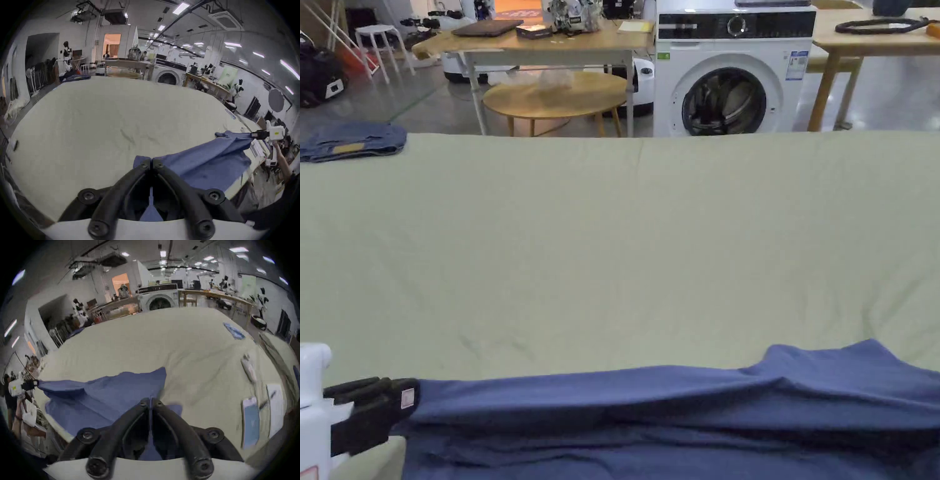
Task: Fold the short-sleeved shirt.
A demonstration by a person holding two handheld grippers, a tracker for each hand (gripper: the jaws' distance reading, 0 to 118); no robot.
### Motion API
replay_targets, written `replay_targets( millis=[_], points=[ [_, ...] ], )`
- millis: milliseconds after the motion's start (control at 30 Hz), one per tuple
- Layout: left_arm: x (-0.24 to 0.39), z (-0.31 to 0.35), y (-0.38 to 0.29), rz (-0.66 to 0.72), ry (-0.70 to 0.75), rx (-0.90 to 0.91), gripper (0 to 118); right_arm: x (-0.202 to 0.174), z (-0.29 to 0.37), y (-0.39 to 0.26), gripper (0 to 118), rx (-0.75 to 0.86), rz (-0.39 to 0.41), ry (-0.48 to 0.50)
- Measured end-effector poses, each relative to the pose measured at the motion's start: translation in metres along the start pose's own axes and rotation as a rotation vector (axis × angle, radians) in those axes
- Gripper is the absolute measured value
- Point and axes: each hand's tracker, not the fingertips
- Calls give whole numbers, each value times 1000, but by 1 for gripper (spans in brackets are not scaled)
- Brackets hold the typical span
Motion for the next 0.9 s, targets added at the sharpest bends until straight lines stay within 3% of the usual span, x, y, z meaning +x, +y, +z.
replay_targets(
  millis=[100, 267, 333, 400, 433, 467, 500, 633, 900],
  points=[
    [15, 15, -43, -9, 52, -94, 0, 13, 24, -61, 1, 14, -110, -28],
    [-5, 8, -86, 106, 74, -152, 0, 23, 24, -123, 1, -18, -173, -51],
    [-33, -1, -102, 172, 47, -154, 0, 18, 16, -130, 1, -28, -152, -74],
    [-29, -5, -102, 119, 39, -101, 0, 13, 10, -133, 5, -23, -125, -91],
    [-24, -7, -97, 104, 56, -98, 13, 11, 8, -134, 16, -21, -106, -110],
    [-25, -8, -95, 120, 54, -104, 29, 8, 7, -136, 35, -25, -87, -132],
    [-26, -7, -94, 134, 67, -99, 38, 6, 8, -137, 57, -13, -76, -154],
    [-7, 24, -72, 93, 98, 11, 38, -6, 32, -128, 57, 103, -51, -143],
    [74, 80, 0, -138, 7, 410, 38, -92, 69, -58, 57, 365, 126, -6]
  ],
)
